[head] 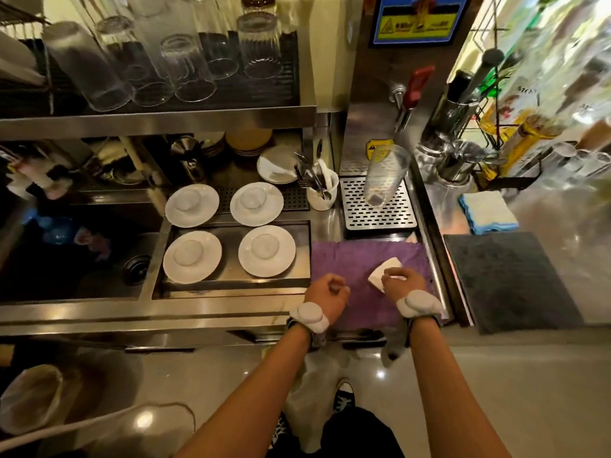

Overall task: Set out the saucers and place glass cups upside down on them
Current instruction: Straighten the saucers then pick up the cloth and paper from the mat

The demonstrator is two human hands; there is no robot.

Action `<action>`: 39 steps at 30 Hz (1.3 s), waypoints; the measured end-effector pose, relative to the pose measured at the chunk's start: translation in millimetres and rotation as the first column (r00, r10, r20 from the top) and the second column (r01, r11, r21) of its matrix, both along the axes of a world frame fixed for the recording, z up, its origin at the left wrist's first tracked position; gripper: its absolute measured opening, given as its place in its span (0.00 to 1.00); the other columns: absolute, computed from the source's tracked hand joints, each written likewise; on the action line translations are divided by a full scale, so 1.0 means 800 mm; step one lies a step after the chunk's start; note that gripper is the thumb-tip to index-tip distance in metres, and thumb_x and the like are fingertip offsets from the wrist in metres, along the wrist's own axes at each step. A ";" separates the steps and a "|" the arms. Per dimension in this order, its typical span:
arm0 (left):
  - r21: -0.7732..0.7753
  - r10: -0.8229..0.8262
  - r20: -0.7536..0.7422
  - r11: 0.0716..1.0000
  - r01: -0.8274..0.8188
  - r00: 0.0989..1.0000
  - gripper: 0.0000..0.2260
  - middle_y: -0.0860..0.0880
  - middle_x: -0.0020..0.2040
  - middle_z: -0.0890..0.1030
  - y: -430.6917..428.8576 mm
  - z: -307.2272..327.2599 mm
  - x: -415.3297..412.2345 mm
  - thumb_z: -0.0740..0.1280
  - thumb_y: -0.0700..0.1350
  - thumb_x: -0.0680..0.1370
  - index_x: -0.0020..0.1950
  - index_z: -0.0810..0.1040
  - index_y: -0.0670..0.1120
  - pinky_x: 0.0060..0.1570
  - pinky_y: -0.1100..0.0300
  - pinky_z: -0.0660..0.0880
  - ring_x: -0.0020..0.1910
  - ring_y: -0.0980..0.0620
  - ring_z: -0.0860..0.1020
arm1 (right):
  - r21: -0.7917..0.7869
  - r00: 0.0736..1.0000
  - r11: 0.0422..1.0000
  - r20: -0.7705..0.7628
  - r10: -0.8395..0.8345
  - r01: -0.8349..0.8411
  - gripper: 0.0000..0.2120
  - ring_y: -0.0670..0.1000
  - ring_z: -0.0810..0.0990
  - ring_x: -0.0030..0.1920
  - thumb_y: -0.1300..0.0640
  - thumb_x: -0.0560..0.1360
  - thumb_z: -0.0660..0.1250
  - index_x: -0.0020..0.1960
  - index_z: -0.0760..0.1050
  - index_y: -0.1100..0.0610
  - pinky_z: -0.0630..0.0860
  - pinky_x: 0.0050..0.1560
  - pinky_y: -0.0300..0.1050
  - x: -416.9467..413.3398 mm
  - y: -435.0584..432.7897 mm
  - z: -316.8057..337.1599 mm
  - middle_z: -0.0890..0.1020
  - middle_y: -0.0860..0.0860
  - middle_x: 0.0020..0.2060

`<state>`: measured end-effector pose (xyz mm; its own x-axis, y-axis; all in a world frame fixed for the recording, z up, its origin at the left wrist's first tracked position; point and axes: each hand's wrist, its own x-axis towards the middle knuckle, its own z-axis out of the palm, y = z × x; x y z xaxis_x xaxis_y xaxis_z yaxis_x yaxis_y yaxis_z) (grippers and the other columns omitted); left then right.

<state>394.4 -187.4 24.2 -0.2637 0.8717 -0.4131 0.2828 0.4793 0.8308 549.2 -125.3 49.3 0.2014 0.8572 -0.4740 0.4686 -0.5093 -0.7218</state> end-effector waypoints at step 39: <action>0.029 0.029 -0.132 0.999 -0.025 0.991 0.08 0.43 0.52 0.85 0.001 0.006 0.014 0.68 0.39 0.76 0.53 0.83 0.41 0.53 0.55 0.81 0.51 0.46 0.83 | -0.178 0.982 0.967 0.015 0.190 -0.185 0.19 0.58 0.83 0.54 0.57 0.73 0.73 0.62 0.80 0.62 0.78 0.52 0.45 0.010 -0.004 -0.023 0.84 0.60 0.58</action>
<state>405.6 -187.0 29.0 -0.3380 0.8741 -0.3489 0.3781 0.4657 0.8001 557.4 -128.4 31.0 0.0624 0.7856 -0.6156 0.5887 -0.5270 -0.6129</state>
